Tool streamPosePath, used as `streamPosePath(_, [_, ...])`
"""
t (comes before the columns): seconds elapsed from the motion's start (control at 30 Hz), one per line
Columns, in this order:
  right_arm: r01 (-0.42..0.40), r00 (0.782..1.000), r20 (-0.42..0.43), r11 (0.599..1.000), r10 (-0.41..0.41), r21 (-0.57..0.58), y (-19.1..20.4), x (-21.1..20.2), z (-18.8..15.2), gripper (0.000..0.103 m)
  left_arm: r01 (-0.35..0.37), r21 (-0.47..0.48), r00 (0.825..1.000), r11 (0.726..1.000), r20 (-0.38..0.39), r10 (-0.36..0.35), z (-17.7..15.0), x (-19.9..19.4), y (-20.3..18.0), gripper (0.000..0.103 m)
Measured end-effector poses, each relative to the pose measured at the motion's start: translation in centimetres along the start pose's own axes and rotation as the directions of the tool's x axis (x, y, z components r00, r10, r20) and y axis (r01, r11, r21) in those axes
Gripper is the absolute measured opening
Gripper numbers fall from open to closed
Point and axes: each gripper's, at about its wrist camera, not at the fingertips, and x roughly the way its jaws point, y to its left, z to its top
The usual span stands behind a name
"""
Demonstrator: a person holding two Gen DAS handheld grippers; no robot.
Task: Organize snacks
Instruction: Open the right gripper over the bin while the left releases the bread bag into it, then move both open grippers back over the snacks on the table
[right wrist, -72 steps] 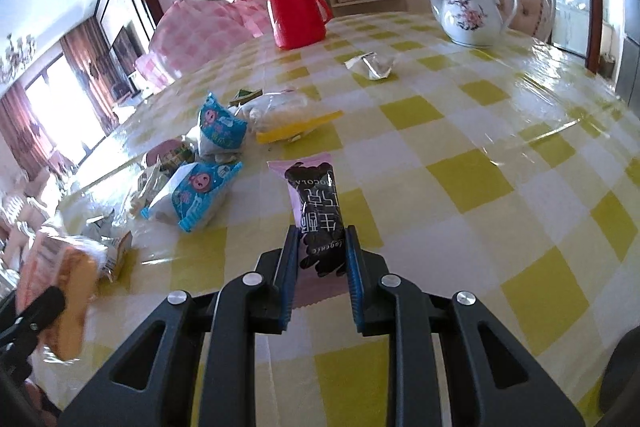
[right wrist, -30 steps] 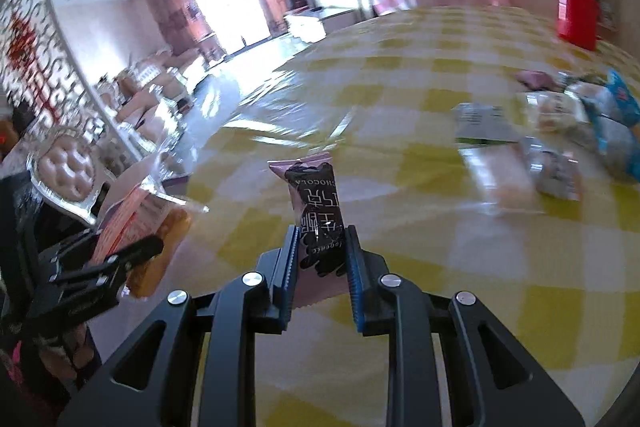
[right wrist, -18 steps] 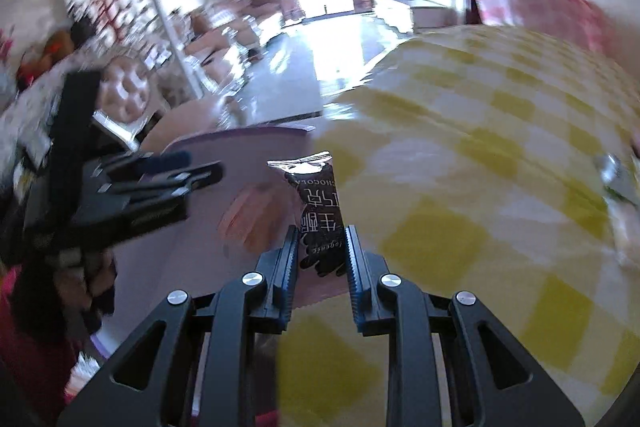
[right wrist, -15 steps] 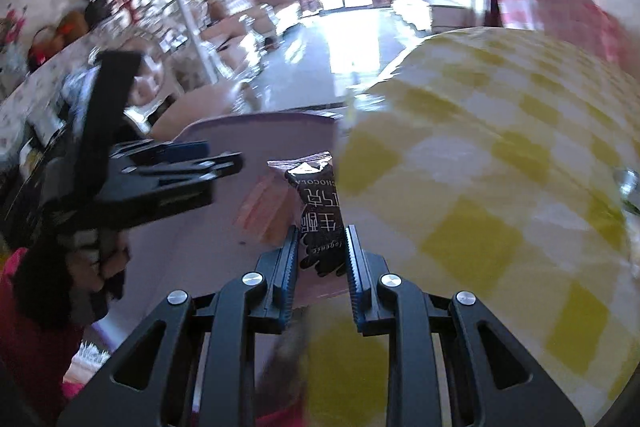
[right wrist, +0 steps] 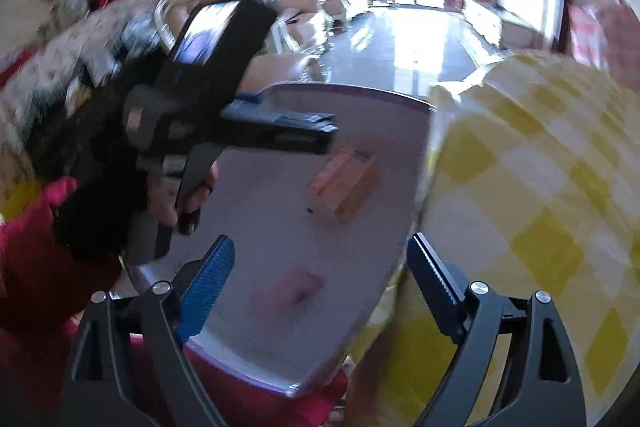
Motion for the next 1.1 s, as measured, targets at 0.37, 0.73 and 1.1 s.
streamPosePath(0.37, [0.086,0.978,0.168,0.970,-0.126,0.228,-8.9,-7.6,-1.3,0.086,0.125,-0.011,0.992,0.992,-0.017,-0.125,-0.5,-0.3,-3.2,0.100])
streamPosePath(0.73, [0.179,0.944,0.205,0.923,-0.259,0.342,-14.3,-13.0,-5.2,0.086,0.176,0.015,0.984,0.984,-0.032,-0.176,-0.5,-1.2,-6.2,0.100])
streamPosePath(1.1, [0.371,0.837,0.163,0.762,-0.522,0.531,-20.6,-19.9,-12.0,0.087,0.546,0.081,0.831,0.834,0.072,-0.551,2.3,-10.2,-18.5,0.102])
